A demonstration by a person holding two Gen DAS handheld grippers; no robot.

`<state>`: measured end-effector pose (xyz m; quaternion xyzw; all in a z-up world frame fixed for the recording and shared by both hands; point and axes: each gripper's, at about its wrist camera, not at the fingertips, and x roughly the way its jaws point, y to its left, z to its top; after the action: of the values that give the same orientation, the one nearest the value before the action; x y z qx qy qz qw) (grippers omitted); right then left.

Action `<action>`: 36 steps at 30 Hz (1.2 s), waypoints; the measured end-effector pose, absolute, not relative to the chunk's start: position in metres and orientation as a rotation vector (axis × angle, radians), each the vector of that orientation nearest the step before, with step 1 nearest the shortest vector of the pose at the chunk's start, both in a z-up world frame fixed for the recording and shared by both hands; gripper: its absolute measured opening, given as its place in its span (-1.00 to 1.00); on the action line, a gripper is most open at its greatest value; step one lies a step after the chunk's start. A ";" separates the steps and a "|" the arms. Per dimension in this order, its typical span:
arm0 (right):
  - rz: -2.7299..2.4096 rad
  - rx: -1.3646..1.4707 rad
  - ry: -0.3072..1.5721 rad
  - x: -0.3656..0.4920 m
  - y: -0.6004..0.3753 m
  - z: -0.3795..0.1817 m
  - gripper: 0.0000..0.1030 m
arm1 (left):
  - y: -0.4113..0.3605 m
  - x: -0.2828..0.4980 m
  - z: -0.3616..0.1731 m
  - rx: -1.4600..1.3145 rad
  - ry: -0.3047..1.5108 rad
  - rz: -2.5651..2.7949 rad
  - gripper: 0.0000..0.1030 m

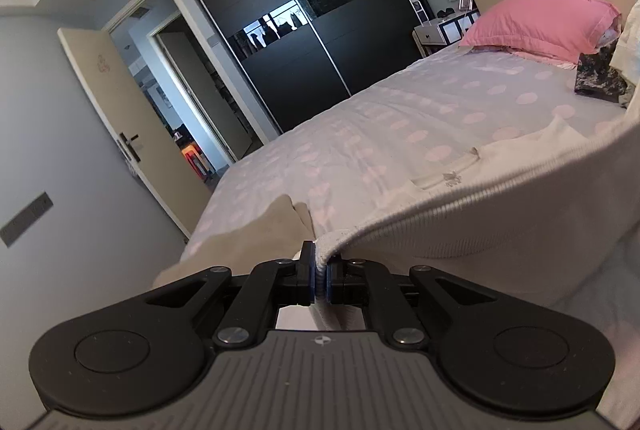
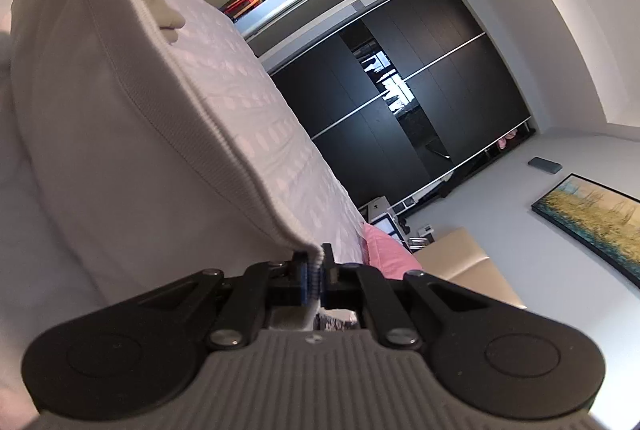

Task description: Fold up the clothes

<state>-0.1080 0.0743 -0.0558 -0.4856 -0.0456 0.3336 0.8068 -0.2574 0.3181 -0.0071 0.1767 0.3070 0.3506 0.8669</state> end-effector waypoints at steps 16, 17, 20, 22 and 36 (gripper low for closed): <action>0.737 -1.088 0.047 0.037 0.210 -0.045 -0.90 | 0.445 -0.105 -0.027 0.352 0.894 0.704 -0.94; 0.737 -1.092 0.058 0.047 0.219 -0.048 -0.90 | 0.455 -0.095 -0.032 0.336 0.913 0.703 -0.94; 0.739 -1.109 0.090 0.077 0.248 -0.063 -0.90 | 0.485 -0.066 -0.055 0.303 0.967 0.701 -0.94; 0.746 -1.126 0.117 0.095 0.269 -0.080 -0.90 | 0.502 -0.048 -0.073 0.297 0.997 0.700 -0.94; 0.813 -1.145 0.359 0.187 0.362 -0.204 -0.89 | 0.575 0.023 -0.204 0.263 1.171 0.640 -0.92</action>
<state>0.1870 0.3622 -0.2036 -0.5238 0.1640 0.3718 0.7487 0.0226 0.5753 -0.2042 0.1217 0.5413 0.2961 0.7775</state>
